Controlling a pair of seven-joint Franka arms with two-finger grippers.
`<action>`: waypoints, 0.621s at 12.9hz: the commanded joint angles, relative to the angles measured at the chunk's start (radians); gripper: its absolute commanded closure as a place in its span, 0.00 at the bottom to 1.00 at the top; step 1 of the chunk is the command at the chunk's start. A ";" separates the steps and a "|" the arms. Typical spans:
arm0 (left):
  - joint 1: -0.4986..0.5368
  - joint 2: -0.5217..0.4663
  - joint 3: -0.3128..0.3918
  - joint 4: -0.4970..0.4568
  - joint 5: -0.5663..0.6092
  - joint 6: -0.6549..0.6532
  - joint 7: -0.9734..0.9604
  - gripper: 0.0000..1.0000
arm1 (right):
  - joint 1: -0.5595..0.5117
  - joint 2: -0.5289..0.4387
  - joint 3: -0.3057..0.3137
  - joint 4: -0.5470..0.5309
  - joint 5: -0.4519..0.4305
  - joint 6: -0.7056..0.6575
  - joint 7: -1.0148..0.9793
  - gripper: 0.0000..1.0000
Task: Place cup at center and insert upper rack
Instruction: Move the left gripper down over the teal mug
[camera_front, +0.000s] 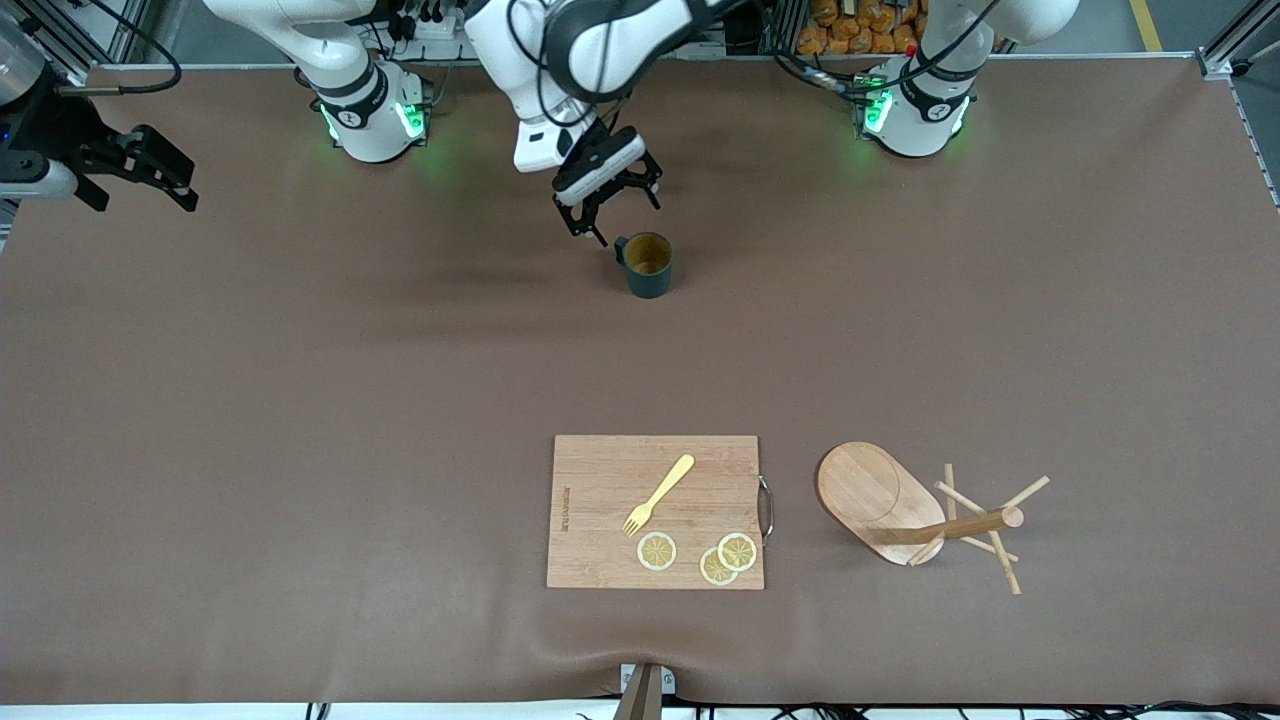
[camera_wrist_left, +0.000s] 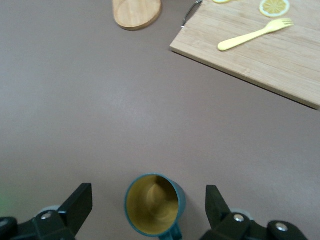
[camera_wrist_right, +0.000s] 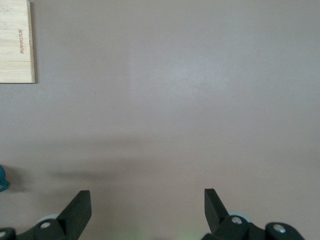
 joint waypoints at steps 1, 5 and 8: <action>-0.109 0.106 0.087 0.103 0.024 -0.026 -0.114 0.00 | -0.010 0.019 -0.004 0.006 -0.008 0.001 0.013 0.00; -0.222 0.183 0.150 0.127 0.027 -0.018 -0.256 0.00 | -0.030 0.085 -0.010 0.029 0.002 0.018 0.009 0.00; -0.347 0.275 0.257 0.130 0.044 -0.027 -0.396 0.00 | -0.033 0.158 -0.010 0.106 0.012 0.007 0.007 0.00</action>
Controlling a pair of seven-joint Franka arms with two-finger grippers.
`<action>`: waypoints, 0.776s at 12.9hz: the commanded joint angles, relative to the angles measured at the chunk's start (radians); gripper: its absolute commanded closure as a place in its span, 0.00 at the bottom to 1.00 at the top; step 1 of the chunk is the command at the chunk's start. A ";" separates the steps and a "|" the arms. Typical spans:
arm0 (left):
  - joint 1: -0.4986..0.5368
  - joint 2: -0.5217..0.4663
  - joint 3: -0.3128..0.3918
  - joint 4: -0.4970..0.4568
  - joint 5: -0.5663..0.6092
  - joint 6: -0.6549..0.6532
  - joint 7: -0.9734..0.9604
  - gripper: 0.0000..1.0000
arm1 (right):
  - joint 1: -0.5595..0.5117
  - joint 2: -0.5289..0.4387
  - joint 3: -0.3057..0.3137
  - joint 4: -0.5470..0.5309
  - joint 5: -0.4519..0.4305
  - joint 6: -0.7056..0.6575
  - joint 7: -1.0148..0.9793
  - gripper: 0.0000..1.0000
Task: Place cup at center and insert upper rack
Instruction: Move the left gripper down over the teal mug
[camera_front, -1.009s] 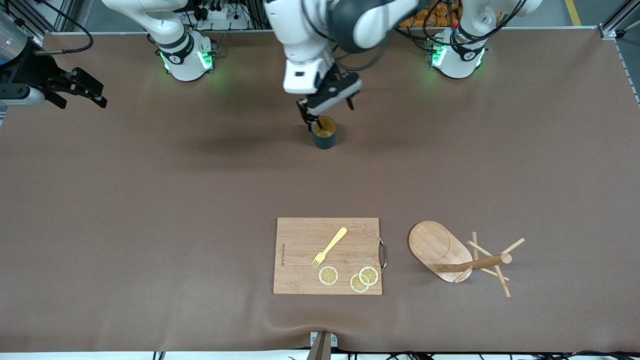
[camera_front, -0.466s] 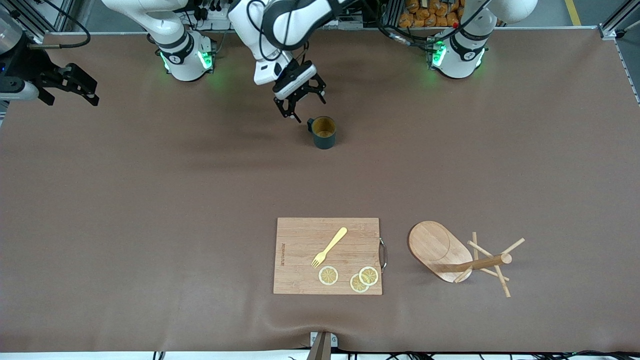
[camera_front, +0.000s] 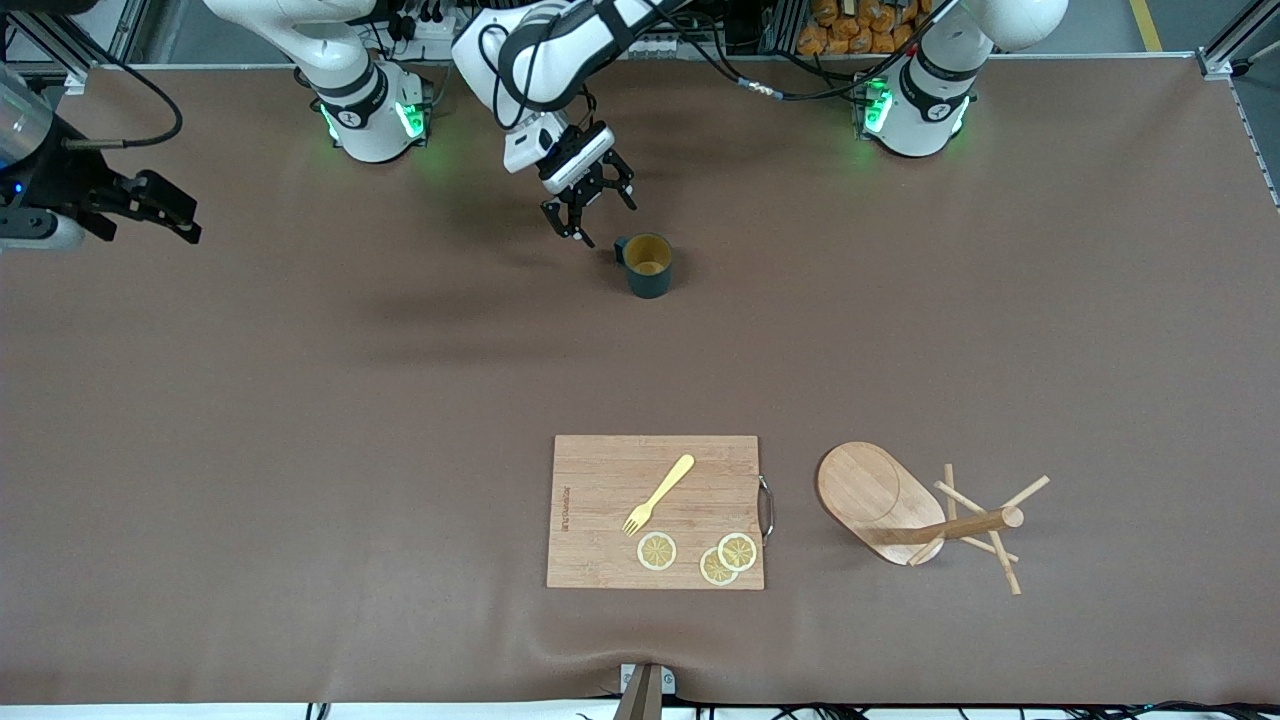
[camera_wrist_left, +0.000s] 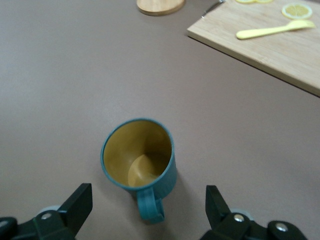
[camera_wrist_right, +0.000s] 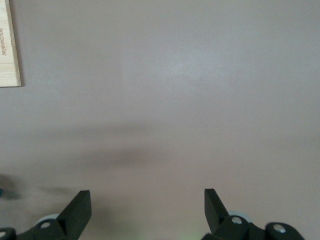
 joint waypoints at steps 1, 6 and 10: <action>-0.110 0.090 0.107 0.047 0.029 -0.024 -0.102 0.00 | -0.017 0.070 0.010 0.092 0.008 -0.031 0.010 0.00; -0.176 0.170 0.202 0.083 0.026 -0.029 -0.269 0.00 | -0.016 0.064 0.010 0.092 -0.006 -0.068 -0.006 0.00; -0.187 0.179 0.205 0.087 0.026 -0.006 -0.332 0.00 | -0.015 0.061 0.011 0.099 -0.011 -0.069 -0.021 0.00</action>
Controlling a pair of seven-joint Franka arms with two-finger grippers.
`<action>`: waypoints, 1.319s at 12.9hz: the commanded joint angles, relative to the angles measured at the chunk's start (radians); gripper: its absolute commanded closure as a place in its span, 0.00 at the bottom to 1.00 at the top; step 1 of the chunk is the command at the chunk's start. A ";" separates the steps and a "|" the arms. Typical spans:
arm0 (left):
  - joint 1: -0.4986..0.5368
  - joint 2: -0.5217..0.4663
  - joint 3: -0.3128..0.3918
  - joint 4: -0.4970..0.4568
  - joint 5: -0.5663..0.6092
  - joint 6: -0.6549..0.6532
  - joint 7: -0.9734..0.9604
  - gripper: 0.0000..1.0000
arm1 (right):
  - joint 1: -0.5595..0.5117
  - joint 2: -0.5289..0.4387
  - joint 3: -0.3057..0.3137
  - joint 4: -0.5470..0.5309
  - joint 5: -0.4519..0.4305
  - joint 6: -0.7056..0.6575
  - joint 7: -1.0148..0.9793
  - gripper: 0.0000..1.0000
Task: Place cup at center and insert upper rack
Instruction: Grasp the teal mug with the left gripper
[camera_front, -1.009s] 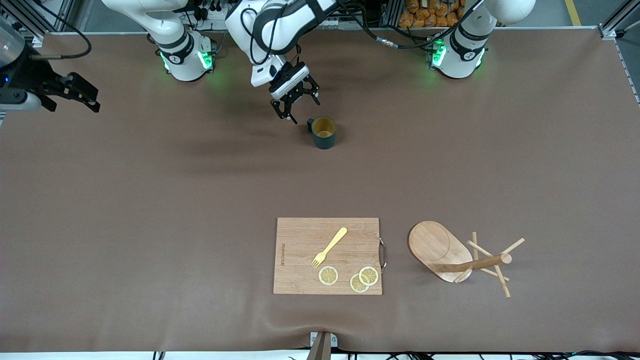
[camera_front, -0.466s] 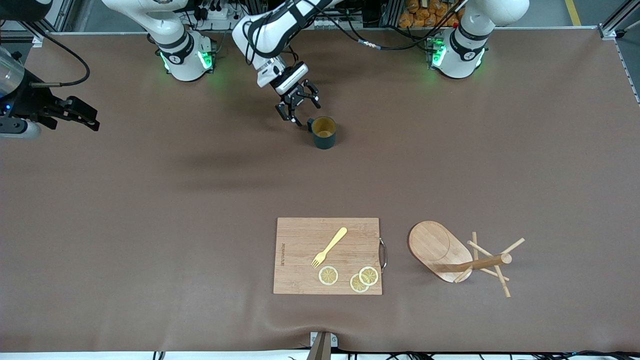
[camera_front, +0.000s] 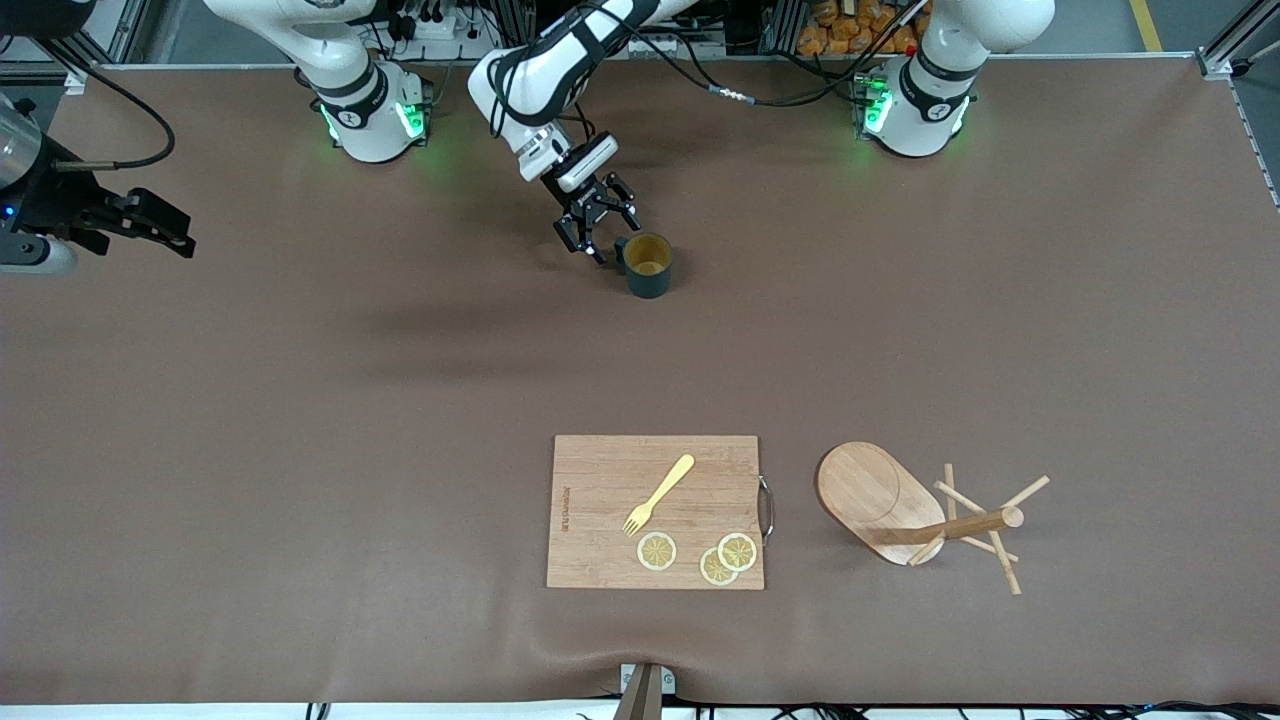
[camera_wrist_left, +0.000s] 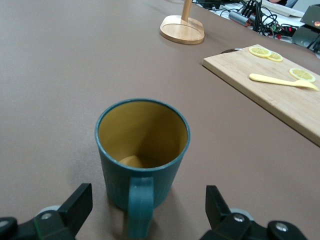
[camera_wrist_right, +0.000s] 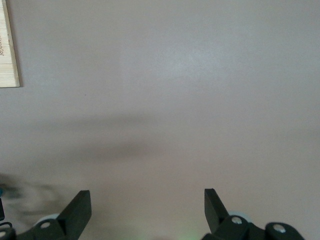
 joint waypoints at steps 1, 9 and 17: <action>-0.016 0.026 0.006 0.028 0.019 -0.002 -0.032 0.00 | -0.012 0.003 0.011 0.016 -0.009 -0.018 -0.015 0.00; -0.017 0.046 -0.010 0.028 0.006 0.002 -0.119 0.03 | -0.008 0.003 0.011 0.011 -0.008 -0.034 -0.010 0.00; -0.008 0.075 -0.004 0.028 -0.009 0.031 -0.118 0.09 | -0.012 0.001 0.011 0.005 -0.008 -0.034 -0.007 0.00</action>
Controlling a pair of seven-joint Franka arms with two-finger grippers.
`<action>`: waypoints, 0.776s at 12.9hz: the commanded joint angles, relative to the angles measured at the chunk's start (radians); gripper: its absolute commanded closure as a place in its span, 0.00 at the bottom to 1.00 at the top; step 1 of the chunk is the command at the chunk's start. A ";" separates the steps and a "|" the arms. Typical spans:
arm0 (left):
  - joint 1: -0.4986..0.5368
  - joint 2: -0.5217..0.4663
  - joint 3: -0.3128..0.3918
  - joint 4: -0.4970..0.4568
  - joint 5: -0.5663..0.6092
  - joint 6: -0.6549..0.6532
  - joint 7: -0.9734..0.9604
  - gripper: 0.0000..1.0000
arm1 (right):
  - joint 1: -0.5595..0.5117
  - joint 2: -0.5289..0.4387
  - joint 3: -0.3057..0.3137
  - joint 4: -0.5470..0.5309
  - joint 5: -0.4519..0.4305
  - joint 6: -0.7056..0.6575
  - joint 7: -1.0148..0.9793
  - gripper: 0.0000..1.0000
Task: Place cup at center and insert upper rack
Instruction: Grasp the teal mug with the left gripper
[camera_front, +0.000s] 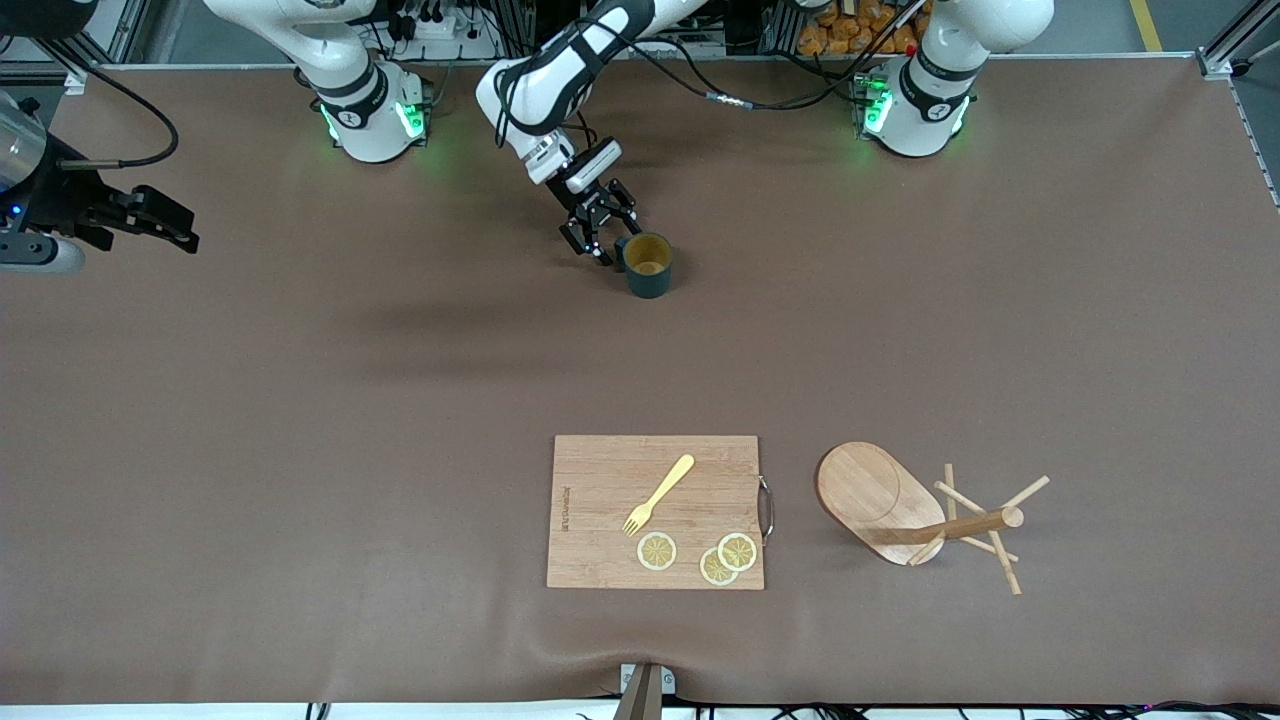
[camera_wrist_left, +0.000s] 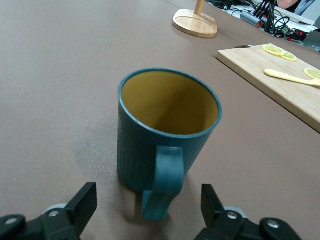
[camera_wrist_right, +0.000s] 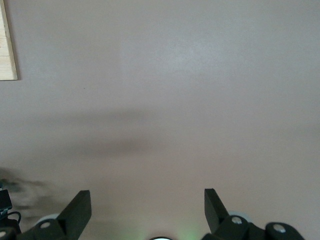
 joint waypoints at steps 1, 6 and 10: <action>0.010 0.024 0.005 0.027 -0.007 0.017 -0.013 0.09 | -0.014 0.002 0.008 0.007 -0.008 -0.014 -0.006 0.00; 0.020 0.029 0.010 0.025 -0.007 0.026 -0.013 0.17 | -0.021 0.000 0.007 0.007 -0.008 -0.020 -0.006 0.00; 0.044 0.026 0.010 0.024 -0.016 0.026 -0.011 0.43 | -0.023 0.000 0.007 0.007 -0.008 -0.022 -0.006 0.00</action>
